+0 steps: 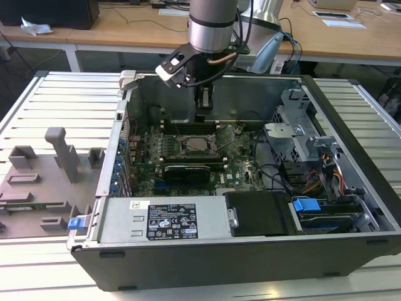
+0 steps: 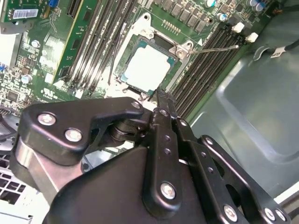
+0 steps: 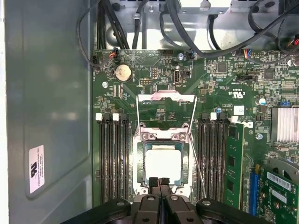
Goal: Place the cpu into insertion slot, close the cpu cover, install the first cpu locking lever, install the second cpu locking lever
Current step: 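Place the cpu into insertion slot, then close the cpu cover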
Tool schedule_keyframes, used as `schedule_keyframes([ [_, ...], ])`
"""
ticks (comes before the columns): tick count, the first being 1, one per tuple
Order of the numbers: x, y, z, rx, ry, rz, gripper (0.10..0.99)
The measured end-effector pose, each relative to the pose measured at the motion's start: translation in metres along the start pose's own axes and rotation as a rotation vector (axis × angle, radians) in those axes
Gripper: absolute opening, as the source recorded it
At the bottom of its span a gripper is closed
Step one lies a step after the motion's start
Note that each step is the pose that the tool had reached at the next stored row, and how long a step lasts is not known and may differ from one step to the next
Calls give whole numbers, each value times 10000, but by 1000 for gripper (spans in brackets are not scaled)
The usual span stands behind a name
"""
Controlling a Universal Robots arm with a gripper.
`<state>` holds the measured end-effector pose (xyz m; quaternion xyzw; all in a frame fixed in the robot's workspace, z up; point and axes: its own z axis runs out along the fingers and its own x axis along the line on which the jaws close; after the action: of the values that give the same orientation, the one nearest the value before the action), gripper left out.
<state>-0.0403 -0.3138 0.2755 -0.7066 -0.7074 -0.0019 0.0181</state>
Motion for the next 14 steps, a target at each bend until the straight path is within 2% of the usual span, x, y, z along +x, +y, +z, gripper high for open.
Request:
schedule_keyframes([
  [14,0,1,-12,1,-1,-1,106],
])
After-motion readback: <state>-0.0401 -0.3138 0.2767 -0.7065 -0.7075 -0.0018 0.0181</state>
